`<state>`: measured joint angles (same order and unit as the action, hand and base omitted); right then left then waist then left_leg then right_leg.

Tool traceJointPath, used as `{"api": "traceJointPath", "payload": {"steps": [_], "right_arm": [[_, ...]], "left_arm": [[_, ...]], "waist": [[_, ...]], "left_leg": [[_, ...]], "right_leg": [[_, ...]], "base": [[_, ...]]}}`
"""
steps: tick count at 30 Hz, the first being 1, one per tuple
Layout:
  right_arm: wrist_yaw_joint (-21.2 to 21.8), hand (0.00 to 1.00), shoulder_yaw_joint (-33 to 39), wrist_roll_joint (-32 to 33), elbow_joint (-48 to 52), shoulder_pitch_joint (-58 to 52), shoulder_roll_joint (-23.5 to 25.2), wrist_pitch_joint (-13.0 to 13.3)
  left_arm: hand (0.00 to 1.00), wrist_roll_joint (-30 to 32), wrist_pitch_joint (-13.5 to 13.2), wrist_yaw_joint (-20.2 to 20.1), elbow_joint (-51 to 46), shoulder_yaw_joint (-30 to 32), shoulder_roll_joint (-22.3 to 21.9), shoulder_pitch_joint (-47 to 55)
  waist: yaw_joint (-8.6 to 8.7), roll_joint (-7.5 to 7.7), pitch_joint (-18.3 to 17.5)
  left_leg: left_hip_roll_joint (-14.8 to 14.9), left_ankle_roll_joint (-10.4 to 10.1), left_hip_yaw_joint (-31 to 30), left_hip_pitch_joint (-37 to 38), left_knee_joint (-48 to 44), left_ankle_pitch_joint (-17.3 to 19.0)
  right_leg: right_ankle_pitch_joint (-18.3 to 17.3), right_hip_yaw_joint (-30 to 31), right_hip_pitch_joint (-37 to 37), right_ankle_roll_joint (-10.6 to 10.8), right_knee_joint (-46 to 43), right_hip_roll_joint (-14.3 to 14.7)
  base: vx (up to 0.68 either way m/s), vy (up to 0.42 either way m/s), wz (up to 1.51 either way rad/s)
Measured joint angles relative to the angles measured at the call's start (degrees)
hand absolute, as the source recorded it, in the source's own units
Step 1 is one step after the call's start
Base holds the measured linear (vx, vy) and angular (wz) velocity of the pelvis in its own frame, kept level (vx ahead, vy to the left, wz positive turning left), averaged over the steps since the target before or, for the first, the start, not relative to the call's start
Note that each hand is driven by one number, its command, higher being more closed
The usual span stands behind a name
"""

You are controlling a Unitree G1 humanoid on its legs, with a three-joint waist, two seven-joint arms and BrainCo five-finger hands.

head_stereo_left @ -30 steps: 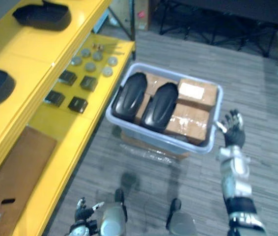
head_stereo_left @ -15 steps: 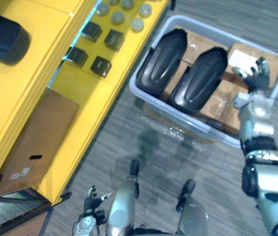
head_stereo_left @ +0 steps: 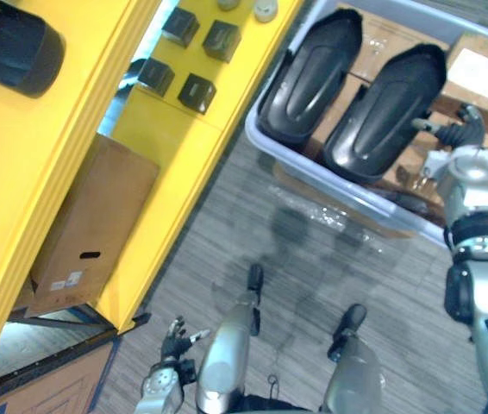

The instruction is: Walk over and take plastic housings, then place them on the shelf

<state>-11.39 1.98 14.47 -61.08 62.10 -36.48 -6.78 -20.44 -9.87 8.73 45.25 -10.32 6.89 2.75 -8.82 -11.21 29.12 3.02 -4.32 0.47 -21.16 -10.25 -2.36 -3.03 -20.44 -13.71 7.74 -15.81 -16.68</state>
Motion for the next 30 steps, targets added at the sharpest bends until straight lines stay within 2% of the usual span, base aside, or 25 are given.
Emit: {"api": "traceJointPath", "payload": {"steps": [10,11,13,16,20,23,26,28,30], "right_arm": [[0.9,0.0,-3.8,-6.7,-1.1,0.3,-1.6,0.2],[1.3,1.0,-3.8,-8.2,-1.3,0.3,-2.0,0.1],[1.5,1.0,-4.2,-10.3,-2.2,0.4,-2.7,-0.1],[1.5,1.0,-5.6,-14.8,-3.6,1.4,-4.7,-2.3],[1.7,1.0,-6.3,-22.7,-4.1,2.3,-5.5,-6.9],[2.2,1.0,-7.8,-30.5,-6.3,3.3,-6.1,-13.8],[4.0,1.0,-7.9,-36.0,-7.4,4.7,-6.4,-18.7],[4.4,1.0,-7.9,-37.3,-7.5,5.0,-6.5,-20.6],[4.5,1.0,-7.8,-37.3,-8.5,5.3,-6.8,-21.2]], "left_arm": [[0.0,-2.2,0.0,-0.7,0.9,-2.4,0.9,-0.5],[0.0,-2.2,0.0,-0.9,0.9,-2.6,1.0,-0.6],[0.0,-2.3,0.0,-0.9,0.9,-3.8,1.3,-0.6],[0.0,-2.3,0.0,-1.0,0.9,-4.5,1.1,-0.9],[0.0,-3.6,0.0,-1.0,0.9,-4.8,1.1,-0.9],[0.0,-4.4,0.0,-1.1,0.9,-6.5,1.1,-0.9],[0.0,-4.4,0.0,-2.2,0.9,-6.8,1.1,-0.5],[0.0,-4.4,0.0,-2.8,0.8,-6.8,1.1,-0.5],[0.0,-4.3,0.0,-3.0,0.4,-6.8,1.1,-0.4]], "waist": [[-0.38,-0.38,-0.2],[-0.38,-0.6,-0.4],[-0.64,-0.94,-0.6],[-1.66,-1.54,-1.0],[-1.83,-1.77,-1.2],[-2.87,-2.88,-2.0],[-3.14,-3.51,-2.4],[-3.06,-3.51,-2.4],[-3.02,-3.51,-2.4]], "left_leg": [[-0.7,0.3,-0.4,-0.7,0.2,-0.3],[-0.9,0.2,-0.8,-1.0,0.2,-0.4],[-1.0,0.2,-1.3,-1.1,0.3,-0.5],[-1.0,0.2,-1.5,-1.1,0.3,-0.5],[-1.0,0.2,-1.7,-1.1,0.4,-0.5],[-1.2,0.1,-2.4,-1.3,0.5,-0.5],[-1.6,0.0,-3.2,-1.3,0.7,-0.6],[-1.7,0.0,-3.6,-1.3,0.8,-0.7],[-1.8,-0.1,-4.0,-1.2,0.8,-0.7]], "right_leg": [[-0.4,-0.6,-0.4,0.3,-0.2,-0.6],[-0.5,-1.2,-0.4,0.4,-0.2,-0.8],[-0.7,-1.6,-0.3,0.4,-0.5,-0.9],[-0.8,-1.8,-0.3,0.3,-0.6,-0.9],[-1.1,-2.1,-0.2,0.2,-0.7,-0.9],[-1.5,-3.1,0.0,0.3,-0.8,-1.0],[-2.2,-3.8,0.1,0.5,-1.5,-1.4],[-2.2,-4.4,0.6,0.5,-1.4,-1.5],[-2.2,-4.9,1.0,0.5,-1.2,-1.5]], "base": [[0.0,-0.002,0.02],[0.02,-0.013,0.14],[0.02,-0.015,0.13],[0.01,-0.006,0.02],[0.0,-0.004,0.01],[-0.01,-0.02,0.14],[0.0,-0.019,0.15],[0.02,-0.019,0.1],[0.01,-0.017,0.13]]}}
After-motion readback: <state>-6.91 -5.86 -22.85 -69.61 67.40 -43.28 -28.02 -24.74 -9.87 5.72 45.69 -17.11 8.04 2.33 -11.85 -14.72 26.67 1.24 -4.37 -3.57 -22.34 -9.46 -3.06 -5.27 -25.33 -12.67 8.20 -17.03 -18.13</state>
